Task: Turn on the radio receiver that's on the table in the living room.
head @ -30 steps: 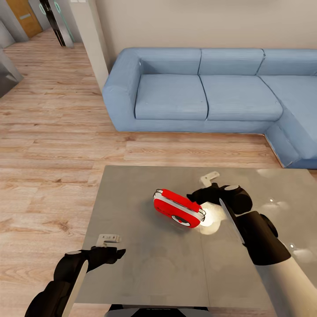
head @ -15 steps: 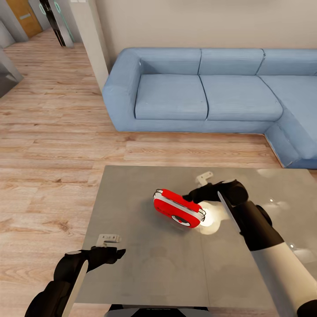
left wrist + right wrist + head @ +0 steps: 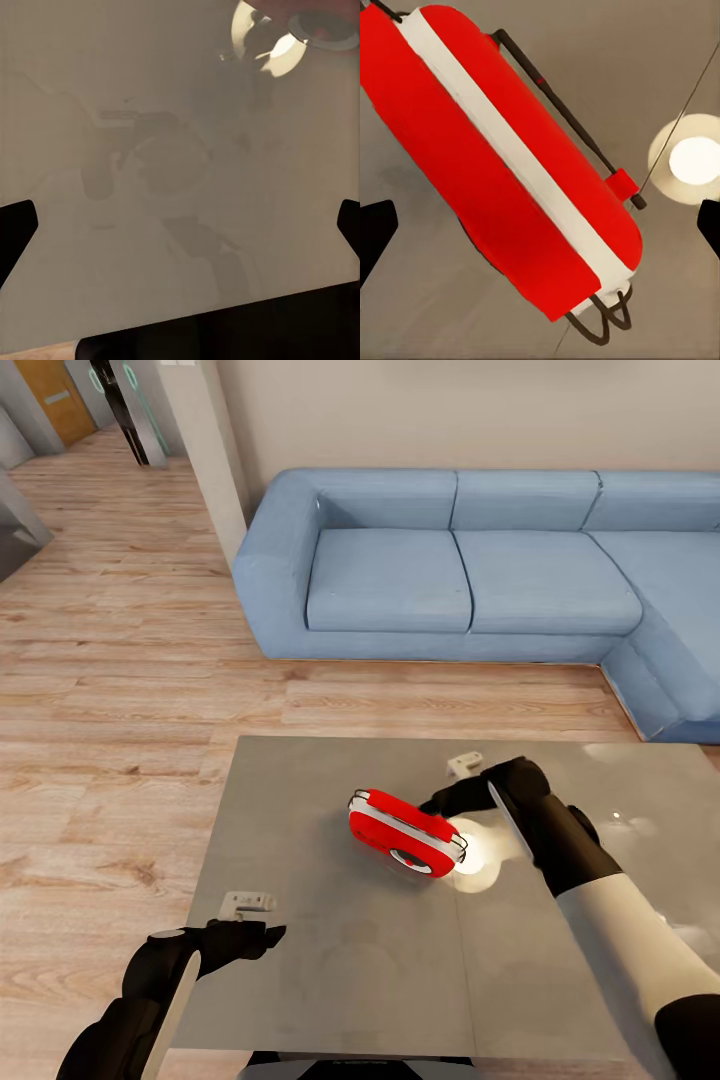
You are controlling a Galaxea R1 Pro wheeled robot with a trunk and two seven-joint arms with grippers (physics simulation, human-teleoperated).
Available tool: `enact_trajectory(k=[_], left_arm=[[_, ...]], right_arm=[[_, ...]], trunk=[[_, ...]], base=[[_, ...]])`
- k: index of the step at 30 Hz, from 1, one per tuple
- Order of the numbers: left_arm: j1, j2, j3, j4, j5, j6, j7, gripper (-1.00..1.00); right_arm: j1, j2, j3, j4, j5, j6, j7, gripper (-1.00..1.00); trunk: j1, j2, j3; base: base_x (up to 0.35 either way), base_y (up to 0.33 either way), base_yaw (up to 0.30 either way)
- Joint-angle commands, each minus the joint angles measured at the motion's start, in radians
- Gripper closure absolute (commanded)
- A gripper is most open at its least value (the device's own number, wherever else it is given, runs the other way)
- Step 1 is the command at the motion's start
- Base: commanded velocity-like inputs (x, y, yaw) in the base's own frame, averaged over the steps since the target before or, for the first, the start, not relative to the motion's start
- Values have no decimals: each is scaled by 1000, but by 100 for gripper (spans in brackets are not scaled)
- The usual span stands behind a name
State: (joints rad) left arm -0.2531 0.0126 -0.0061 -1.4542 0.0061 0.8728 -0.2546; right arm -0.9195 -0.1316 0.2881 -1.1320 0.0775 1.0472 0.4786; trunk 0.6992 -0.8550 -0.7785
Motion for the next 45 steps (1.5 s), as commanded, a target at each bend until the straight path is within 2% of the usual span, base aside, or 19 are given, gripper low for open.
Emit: enact_trajectory(k=[1, 5, 15, 18, 21, 25, 32, 37, 41, 45], left_arm=[[0, 0, 0, 0, 0, 0, 0, -100], [0, 0, 0, 0, 0, 0, 0, -100], [0, 0, 0, 0, 0, 0, 0, -100], [0, 0, 0, 0, 0, 0, 0, -100], [0, 0, 0, 0, 0, 0, 0, -100], [0, 0, 0, 0, 0, 0, 0, -100], [0, 0, 0, 0, 0, 0, 1, -100], [0, 0, 0, 0, 0, 0, 1, -100], [0, 0, 0, 0, 0, 0, 1, -100], [0, 0, 0, 0, 0, 0, 1, -100]], right_arm=[[-10, 4, 0, 19, 0, 0, 0, -100], [-26, 22, 1, 48, 3, 0, 0, -100], [-31, 69, 15, 84, 51, 0, -1, -100], [-35, 76, 15, 109, 53, 0, -2, -100], [-61, 80, 15, 178, 54, -1, -2, -100], [-90, 82, 15, 268, 56, -52, -2, -100], [-99, 83, 16, 303, 61, -78, -3, -100], [-99, 87, 15, 307, 97, -80, -3, -100], [-99, 113, 15, 332, 136, -87, -2, -100], [-99, 128, 16, 376, 193, -118, -1, -100]], trunk=[[0, 0, 0], [0, 0, 0], [0, 0, 0], [0, 0, 0], [0, 0, 0], [0, 0, 0], [0, 0, 0], [0, 0, 0], [0, 0, 0], [0, 0, 0]], base=[[0, 0, 0], [0, 0, 0], [0, 0, 0], [0, 0, 0], [0, 0, 0], [0, 0, 0], [0, 0, 0], [0, 0, 0], [0, 0, 0], [0, 0, 0]])
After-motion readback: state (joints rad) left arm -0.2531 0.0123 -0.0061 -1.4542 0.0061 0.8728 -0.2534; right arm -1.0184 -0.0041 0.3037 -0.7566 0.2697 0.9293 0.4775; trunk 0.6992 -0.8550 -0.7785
